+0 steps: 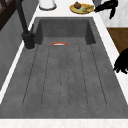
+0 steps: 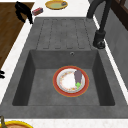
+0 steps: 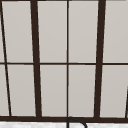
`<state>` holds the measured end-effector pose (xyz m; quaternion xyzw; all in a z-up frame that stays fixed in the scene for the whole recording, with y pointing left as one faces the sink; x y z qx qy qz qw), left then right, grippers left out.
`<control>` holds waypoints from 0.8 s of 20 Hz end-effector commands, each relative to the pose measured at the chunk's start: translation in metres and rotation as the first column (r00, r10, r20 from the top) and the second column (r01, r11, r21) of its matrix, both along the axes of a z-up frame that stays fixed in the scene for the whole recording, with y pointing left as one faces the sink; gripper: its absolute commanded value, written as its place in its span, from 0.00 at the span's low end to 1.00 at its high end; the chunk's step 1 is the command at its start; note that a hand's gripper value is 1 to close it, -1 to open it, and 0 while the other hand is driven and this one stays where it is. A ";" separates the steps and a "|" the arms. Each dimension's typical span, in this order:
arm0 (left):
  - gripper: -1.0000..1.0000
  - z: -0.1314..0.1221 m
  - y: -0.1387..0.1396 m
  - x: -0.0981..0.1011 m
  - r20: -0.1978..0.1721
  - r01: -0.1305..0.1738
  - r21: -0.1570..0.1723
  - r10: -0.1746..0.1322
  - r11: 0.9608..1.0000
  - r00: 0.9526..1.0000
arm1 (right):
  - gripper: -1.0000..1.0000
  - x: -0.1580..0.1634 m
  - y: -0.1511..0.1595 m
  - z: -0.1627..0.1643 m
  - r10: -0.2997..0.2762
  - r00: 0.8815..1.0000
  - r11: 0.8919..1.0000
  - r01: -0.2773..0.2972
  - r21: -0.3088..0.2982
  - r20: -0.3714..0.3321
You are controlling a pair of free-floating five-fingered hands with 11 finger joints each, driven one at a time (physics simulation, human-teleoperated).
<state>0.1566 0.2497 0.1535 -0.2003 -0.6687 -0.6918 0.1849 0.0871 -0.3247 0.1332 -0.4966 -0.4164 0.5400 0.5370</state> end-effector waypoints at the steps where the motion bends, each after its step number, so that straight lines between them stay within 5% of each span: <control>1: 0.50 0.000 0.000 0.000 0.000 0.000 0.000 0.000 1.000 1.000 | 0.00 0.009 0.031 -0.001 0.001 0.999 1.000 -0.001 -0.001 -0.035; 10: 0.50 0.000 0.000 0.000 0.000 0.000 0.000 0.000 1.000 1.000 | 0.00 0.052 0.087 -0.003 -0.034 0.998 0.999 0.032 -0.030 -0.053; 16: 0.50 0.000 0.000 0.000 0.000 0.000 0.000 0.000 1.000 1.000 | 0.00 0.051 0.088 -0.002 0.015 0.999 1.000 -0.014 0.009 -0.036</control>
